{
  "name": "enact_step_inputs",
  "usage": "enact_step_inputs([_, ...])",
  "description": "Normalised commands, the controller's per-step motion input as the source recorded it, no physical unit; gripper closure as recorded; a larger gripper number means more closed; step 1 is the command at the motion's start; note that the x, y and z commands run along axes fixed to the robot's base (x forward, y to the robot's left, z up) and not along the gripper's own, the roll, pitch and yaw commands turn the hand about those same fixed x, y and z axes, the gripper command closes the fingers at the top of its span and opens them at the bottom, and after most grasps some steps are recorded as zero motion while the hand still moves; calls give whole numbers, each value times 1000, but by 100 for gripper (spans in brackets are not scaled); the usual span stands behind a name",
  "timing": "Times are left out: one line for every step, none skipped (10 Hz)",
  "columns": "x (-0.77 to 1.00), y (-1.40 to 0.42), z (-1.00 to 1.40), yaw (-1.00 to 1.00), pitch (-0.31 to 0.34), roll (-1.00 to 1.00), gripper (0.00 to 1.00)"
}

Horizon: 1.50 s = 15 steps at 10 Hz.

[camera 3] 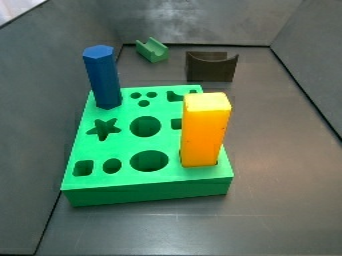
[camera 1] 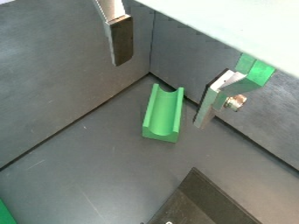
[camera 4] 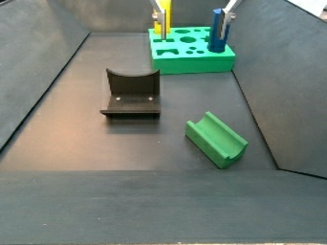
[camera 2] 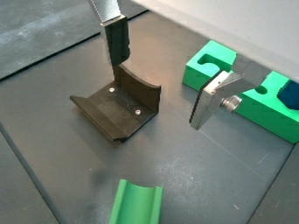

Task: Pick up the arch object. Move up. Place the arch object on the fixture. Regrasp the arch object. Move to above the board. Insert the arch object.
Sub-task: Pick up the arch object.

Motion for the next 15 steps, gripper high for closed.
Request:
enact_step_inputs([366, 283, -974, 137, 0, 121, 0])
enact_step_inputs([9, 420, -1000, 694, -69, 16, 0])
enact_step_inputs([51, 437, -1000, 683, -46, 0, 0])
enact_step_inputs([3, 380, -1000, 731, -57, 0, 0])
enact_step_inputs([0, 357, -1000, 743, -54, 0, 0])
enact_step_inputs([0, 337, -1000, 757, -60, 4, 0])
enact_step_inputs([0, 297, -1000, 780, -90, 27, 0])
enact_step_inputs([-6, 297, -1000, 780, -93, 27, 0])
enact_step_inputs([-69, 317, -1000, 734, -91, 20, 0])
enact_step_inputs([-383, 0, -1000, 589, 0, 31, 0])
enact_step_inputs([-266, 0, -1000, 503, 0, 0, 0])
enact_step_inputs([-291, 0, -840, 331, 31, -93, 0])
enact_step_inputs([-66, 0, -703, 254, 59, -160, 0])
enact_step_inputs([0, 103, -757, 263, 40, -174, 0])
enact_step_inputs([-26, 91, -780, 243, 3, -174, 0])
